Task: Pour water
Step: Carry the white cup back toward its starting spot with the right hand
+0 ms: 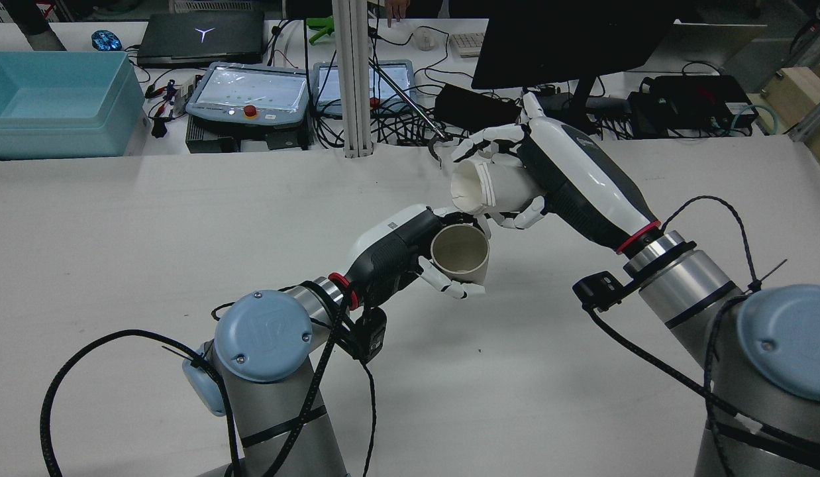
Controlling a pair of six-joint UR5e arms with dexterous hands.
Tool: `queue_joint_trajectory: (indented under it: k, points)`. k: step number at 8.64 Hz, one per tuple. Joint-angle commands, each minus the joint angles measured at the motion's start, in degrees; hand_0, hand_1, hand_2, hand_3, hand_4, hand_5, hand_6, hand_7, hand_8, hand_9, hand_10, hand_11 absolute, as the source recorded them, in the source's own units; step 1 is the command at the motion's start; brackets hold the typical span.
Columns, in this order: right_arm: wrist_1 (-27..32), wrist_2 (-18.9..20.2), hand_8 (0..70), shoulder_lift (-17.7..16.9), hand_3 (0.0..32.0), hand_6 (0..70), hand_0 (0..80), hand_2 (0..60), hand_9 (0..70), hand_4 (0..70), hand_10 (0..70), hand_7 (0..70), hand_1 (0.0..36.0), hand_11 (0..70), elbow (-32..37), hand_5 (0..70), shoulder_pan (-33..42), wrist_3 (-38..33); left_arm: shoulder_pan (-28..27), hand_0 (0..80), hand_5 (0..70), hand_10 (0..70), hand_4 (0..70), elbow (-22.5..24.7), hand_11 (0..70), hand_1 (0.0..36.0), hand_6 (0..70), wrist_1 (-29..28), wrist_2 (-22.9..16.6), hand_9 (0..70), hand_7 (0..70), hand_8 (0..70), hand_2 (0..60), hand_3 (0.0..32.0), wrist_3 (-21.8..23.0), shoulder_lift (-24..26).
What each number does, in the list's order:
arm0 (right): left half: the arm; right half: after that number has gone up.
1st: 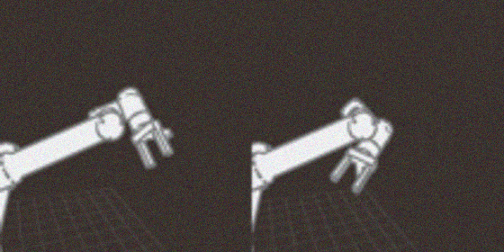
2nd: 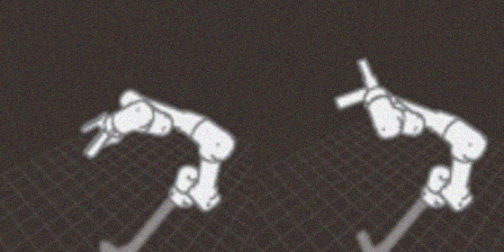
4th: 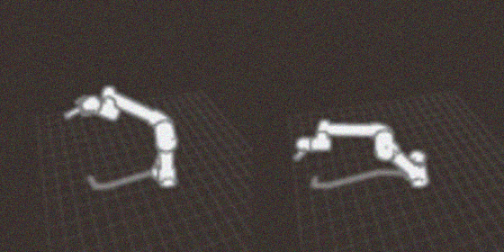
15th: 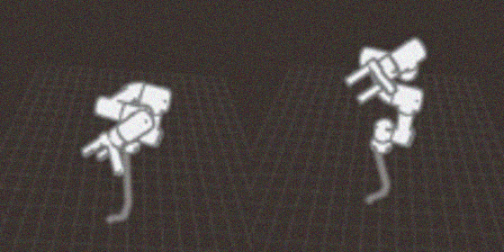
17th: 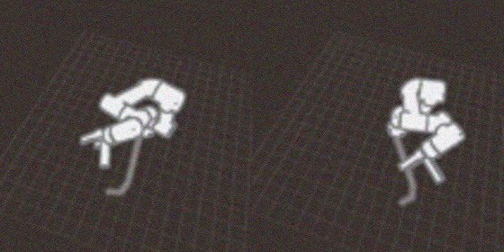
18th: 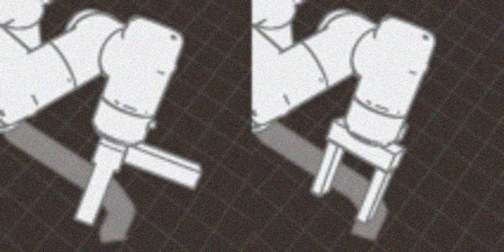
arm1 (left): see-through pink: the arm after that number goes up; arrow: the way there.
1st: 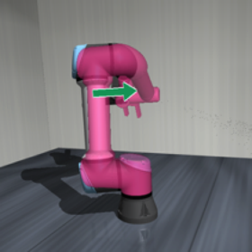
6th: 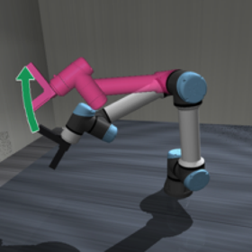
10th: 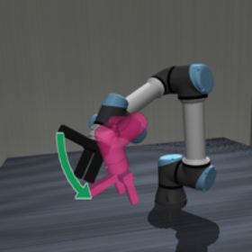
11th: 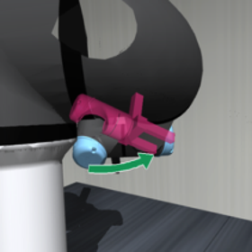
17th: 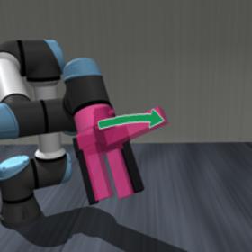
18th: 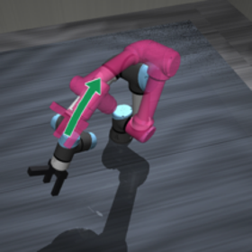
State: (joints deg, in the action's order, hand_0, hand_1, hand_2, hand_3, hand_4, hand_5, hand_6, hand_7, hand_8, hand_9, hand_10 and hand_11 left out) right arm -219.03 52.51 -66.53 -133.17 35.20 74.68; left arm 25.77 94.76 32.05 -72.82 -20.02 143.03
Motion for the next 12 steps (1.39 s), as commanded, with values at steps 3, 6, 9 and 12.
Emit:
queue_joint_trajectory:
  k: [3, 6, 9, 12]
  points:
    - [0.27, 2.84, 37.9, -14.01, 0.0, 53.8, 80.0, 60.0, 50.0, 24.2, 0.0, 66.9, 36.0, 0.0, -11.23, 24.4, 16.43, -27.13, 1.82, 80.0, 70.0, 4.7, 35.4, 8.4, 11.3, 36.0, 12.8, -6.72, 0.14, 0.7, 10.7, 2.7, 60.0, 0.0, 1.64, -17.29]
    - [1.31, 24.69, 39.1, -21.06, 0.0, 47.7, 80.0, 60.0, 50.9, 5.6, 0.0, 53.5, 36.0, 0.5, -9.92, 22.8, 37.43, -33.45, 10.32, 80.0, 70.0, 4.7, 35.5, 12.03, 11.3, 36.0, 12.0, -16.63, -2.57, 0.6, 10.0, 2.3, 60.0, 0.0, 3.84, -35.93]
    - [29.94, 36.3, 47.3, -32.05, 0.0, 39.5, 66.6, 60.0, 61.9, 0.0, 5.7, 37.7, 36.0, 11.9, 9.94, 20.7, 41.7, -35.46, 16.05, 80.0, 70.0, 4.9, 36.5, 11.06, 11.5, 36.0, 12.2, -24.2, -4.95, 0.6, 10.2, 2.4, 60.0, 0.0, 4.02, -45.09]
    - [56.7, 35.48, 45.8, -30.86, 0.0, 39.3, 70.8, 60.0, 60.4, 0.0, 1.0, 40.8, 36.0, 5.3, 41.49, 20.5, 41.09, -41.36, 21.22, 80.0, 70.0, 5.1, 37.9, 8.61, 11.8, 36.0, 12.7, -30.53, -8.46, 0.7, 10.8, 2.8, 60.0, 0.0, 3.85, -50.29]
